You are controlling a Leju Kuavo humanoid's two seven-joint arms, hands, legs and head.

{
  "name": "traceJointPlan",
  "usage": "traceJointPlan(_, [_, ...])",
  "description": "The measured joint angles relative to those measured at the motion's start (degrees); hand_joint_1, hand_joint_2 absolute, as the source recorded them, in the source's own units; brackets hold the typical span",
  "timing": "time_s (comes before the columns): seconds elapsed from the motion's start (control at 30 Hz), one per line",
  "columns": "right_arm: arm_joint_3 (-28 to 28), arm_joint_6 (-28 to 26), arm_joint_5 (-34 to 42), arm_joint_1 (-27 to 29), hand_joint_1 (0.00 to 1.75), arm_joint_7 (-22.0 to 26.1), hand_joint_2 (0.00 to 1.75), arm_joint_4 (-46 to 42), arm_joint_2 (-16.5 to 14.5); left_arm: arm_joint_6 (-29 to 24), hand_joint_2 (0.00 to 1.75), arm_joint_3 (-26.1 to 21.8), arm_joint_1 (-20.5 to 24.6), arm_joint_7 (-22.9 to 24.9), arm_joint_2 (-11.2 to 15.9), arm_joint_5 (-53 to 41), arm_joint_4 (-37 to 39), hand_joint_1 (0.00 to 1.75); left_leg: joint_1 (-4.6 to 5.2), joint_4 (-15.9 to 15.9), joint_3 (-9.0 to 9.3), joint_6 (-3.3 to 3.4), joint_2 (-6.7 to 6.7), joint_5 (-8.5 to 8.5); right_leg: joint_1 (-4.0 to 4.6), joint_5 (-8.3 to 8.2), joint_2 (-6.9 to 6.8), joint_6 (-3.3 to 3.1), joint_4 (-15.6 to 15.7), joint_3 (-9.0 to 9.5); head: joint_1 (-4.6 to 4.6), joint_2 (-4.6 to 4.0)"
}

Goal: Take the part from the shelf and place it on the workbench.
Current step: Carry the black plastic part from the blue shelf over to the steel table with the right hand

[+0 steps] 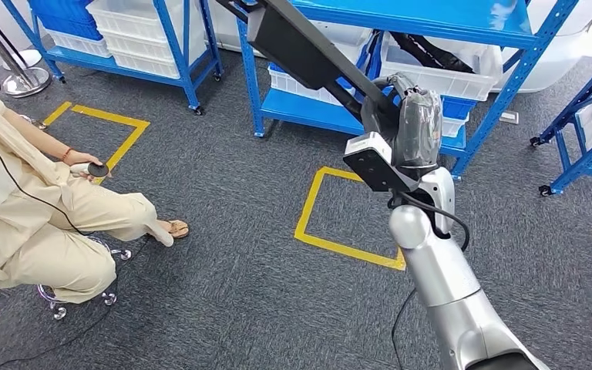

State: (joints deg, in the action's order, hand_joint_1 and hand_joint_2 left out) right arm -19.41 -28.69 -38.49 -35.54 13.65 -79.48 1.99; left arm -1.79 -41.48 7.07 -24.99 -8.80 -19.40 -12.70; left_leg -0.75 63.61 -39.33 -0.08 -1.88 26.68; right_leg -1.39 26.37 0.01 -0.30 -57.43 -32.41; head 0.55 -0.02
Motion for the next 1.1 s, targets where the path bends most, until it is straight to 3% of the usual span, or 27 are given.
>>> traceJointPlan(0.07, [0.16, -0.09, -0.37, 0.63, 1.75, -0.37, 1.75, -0.58, 0.11, 0.09, 1.75, 0.18, 0.29, 0.17, -0.15, -0.51, 0.00, 0.00, -0.38, 7.49, -3.38, -0.73, 1.30, 3.52, 0.08, 0.01, -0.92, -0.27, -0.02, -0.03, 0.14, 0.00])
traceJointPlan(0.1, [0.27, -0.09, -0.63, 1.02, 1.75, -0.58, 1.75, -0.79, 0.16, 0.14, 1.75, 0.35, 0.37, 0.28, -0.22, -0.88, 0.00, 0.00, -0.57, 9.82, -4.43, -0.99, 1.51, 4.20, 0.09, 0.02, -1.41, -0.27, -0.03, -0.05, 0.13, 0.00])
traceJointPlan(0.13, [0.37, -0.10, -0.98, 1.43, 1.75, -0.81, 1.75, -1.03, 0.24, 0.20, 1.75, 0.61, 0.43, 0.44, -0.27, -1.28, 0.00, 0.00, -0.73, 10.05, -4.44, -1.15, 1.68, 3.85, 0.07, 0.03, -1.89, -0.26, -0.05, -0.06, 0.15, 0.00])
traceJointPlan(0.17, [0.46, -0.11, -1.34, 1.82, 1.75, -1.04, 1.75, -1.35, 0.34, 0.28, 1.75, 0.93, 0.50, 0.67, -0.29, -1.71, 0.00, 0.00, -0.85, 8.00, -3.26, -1.21, 1.95, 2.57, 0.06, 0.05, -2.33, -0.23, -0.05, -0.05, 0.15, 0.01])
traceJointPlan(0.23, [0.60, -0.14, -1.92, 2.40, 1.75, -1.41, 1.75, -2.16, 0.57, 0.44, 1.75, 1.57, 0.78, 1.22, -0.33, -2.56, 0.00, 0.00, -0.79, 0.16, 1.15, -1.01, 3.76, -0.54, 0.21, 0.17, -3.09, -0.02, -0.09, -0.01, 0.20, 0.00])
traceJointPlan(0.3, [0.78, -0.21, -2.25, 2.87, 1.75, -1.55, 1.75, -3.08, 0.91, 0.56, 1.75, 2.23, 1.15, 1.78, -0.42, -3.28, 0.00, 0.00, -0.39, -4.92, 3.85, -0.37, 5.04, -1.85, 0.68, 0.34, -3.87, 0.53, -0.08, 0.00, 0.03, -0.01])
traceJointPlan(0.37, [0.95, -0.32, -2.47, 3.50, 1.75, -1.69, 1.75, -3.88, 1.25, 0.81, 1.75, 2.82, 1.33, 2.15, -0.53, -3.67, 0.00, 0.00, 0.03, -5.66, 3.93, 0.50, 4.30, -1.97, 0.95, 0.35, -4.84, 1.31, 0.15, 0.18, -0.20, -0.01])
traceJointPlan(0.43, [1.12, -0.40, -2.60, 4.15, 1.75, -1.95, 1.75, -4.54, 1.55, 1.00, 1.75, 3.12, 1.35, 2.60, -0.78, -4.08, 0.00, 0.00, 0.02, -6.36, 4.21, 1.55, 3.31, -2.54, 0.92, 1.10, -4.41, 1.84, -0.70, -0.17, -0.32, -0.01])
traceJointPlan(0.5, [1.49, -0.46, -2.95, 4.66, 1.75, -2.31, 1.75, -4.95, 1.83, 0.95, 1.75, 3.64, 1.47, 3.45, -1.01, -4.77, 0.00, 0.00, -0.11, -6.99, 4.51, 2.41, 2.31, -3.07, 0.77, 3.87, -2.19, 1.44, -6.05, -2.60, -0.52, -0.01])
traceJointPlan(0.57, [1.87, -0.49, -3.51, 5.35, 1.75, -2.67, 1.75, -5.04, 1.94, 1.04, 1.75, 4.21, 1.61, 4.24, -1.15, -5.34, 0.00, 0.00, -0.03, -7.06, 4.43, 2.68, 1.12, -3.18, 0.65, 6.98, -0.64, 0.98, -14.03, -6.36, -0.65, -0.01])
traceJointPlan(0.6, [2.00, -0.49, -3.78, 5.82, 1.75, -2.82, 1.75, -5.05, 1.96, 1.13, 1.75, 4.39, 1.63, 4.47, -1.22, -5.59, 0.00, 0.00, -0.03, -7.04, 4.42, 2.68, 0.47, -3.19, 0.65, 7.63, -0.38, 1.12, -16.49, -7.63, -0.65, -0.01])
traceJointPlan(0.63, [2.12, -0.48, -4.03, 6.29, 1.75, -2.97, 1.75, -5.12, 1.95, 1.20, 1.75, 4.58, 1.63, 4.63, -1.31, -5.77, 0.00, 0.00, -0.02, -7.01, 4.42, 2.67, -0.17, -3.20, 0.64, 7.43, -0.26, 1.46, -16.93, -7.93, -0.66, -0.01])
traceJointPlan(0.67, [2.23, -0.47, -4.34, 6.71, 1.75, -3.11, 1.75, -5.27, 1.95, 1.25, 1.75, 4.79, 1.63, 4.76, -1.39, -5.93, 0.00, 0.00, -0.02, -6.96, 4.43, 2.64, -0.83, -3.21, 0.61, 6.41, -0.15, 1.93, -15.17, -7.12, -0.67, -0.01])
traceJointPlan(0.73, [2.41, -0.45, -5.01, 7.20, 1.75, -3.29, 1.75, -5.83, 1.94, 1.47, 1.75, 5.25, 1.64, 4.96, -1.56, -6.05, 0.00, 0.00, 0.02, -6.66, 4.35, 2.46, -2.05, -3.20, 0.31, 3.21, 0.82, 2.80, -7.18, -3.31, -0.70, -0.01])
traceJointPlan(0.77, [2.47, -0.43, -5.30, 7.36, 1.75, -3.38, 1.75, -6.23, 1.91, 1.61, 1.75, 5.40, 1.67, 5.03, -1.63, -6.07, 0.00, 0.00, 0.13, -6.39, 4.22, 2.23, -2.60, -3.10, 0.20, 1.88, 1.36, 2.89, -3.58, -1.51, -0.68, -0.01])
traceJointPlan(0.83, [2.59, -0.24, -5.65, 7.74, 1.75, -3.70, 1.75, -7.12, 1.76, 1.84, 1.75, 5.58, 1.68, 5.14, -1.70, -6.20, 0.00, 0.00, 0.24, -6.01, 3.84, 1.58, -3.35, -2.98, 0.24, 0.78, 1.94, 2.40, -0.38, 0.02, -0.58, -0.01])
traceJointPlan(0.9, [2.89, 0.07, -6.07, 8.02, 1.75, -4.24, 1.75, -7.94, 1.57, 1.95, 1.75, 5.67, 1.61, 5.32, -1.70, -6.41, 0.00, 0.00, 0.05, -5.92, 3.50, 0.92, -3.76, -3.03, 0.26, 0.48, 1.11, 1.49, -0.34, 0.05, -0.54, 0.00])
traceJointPlan(0.97, [3.24, 0.30, -6.44, 8.06, 1.75, -4.64, 1.75, -8.49, 1.46, 2.18, 1.75, 5.72, 1.57, 5.45, -1.68, -6.50, 0.00, 0.00, 0.00, -4.91, 2.89, 0.44, -2.76, -2.31, -0.09, 0.14, 0.36, 0.68, -0.08, 0.16, -0.41, 0.00])
traceJointPlan(1.0, [3.38, 0.44, -6.49, 8.07, 1.75, -4.74, 1.75, -8.75, 1.44, 2.32, 1.75, 5.72, 1.62, 5.46, -1.67, -6.50, 0.00, 0.00, -0.01, -3.10, 2.07, 0.22, -1.61, -1.11, -0.26, 0.06, 0.02, 0.35, 0.02, 0.21, -0.19, 0.00])
traceJointPlan(1.1, [3.73, 1.08, -6.37, 8.11, 1.75, -4.96, 1.75, -9.27, 1.43, 2.56, 1.75, 5.74, 1.78, 5.55, -1.69, -6.55, 0.00, 0.00, -0.24, 6.43, -2.43, -0.50, 1.02, 3.69, -0.04, 0.12, -1.02, -0.08, 0.00, 0.22, 0.30, -0.01])
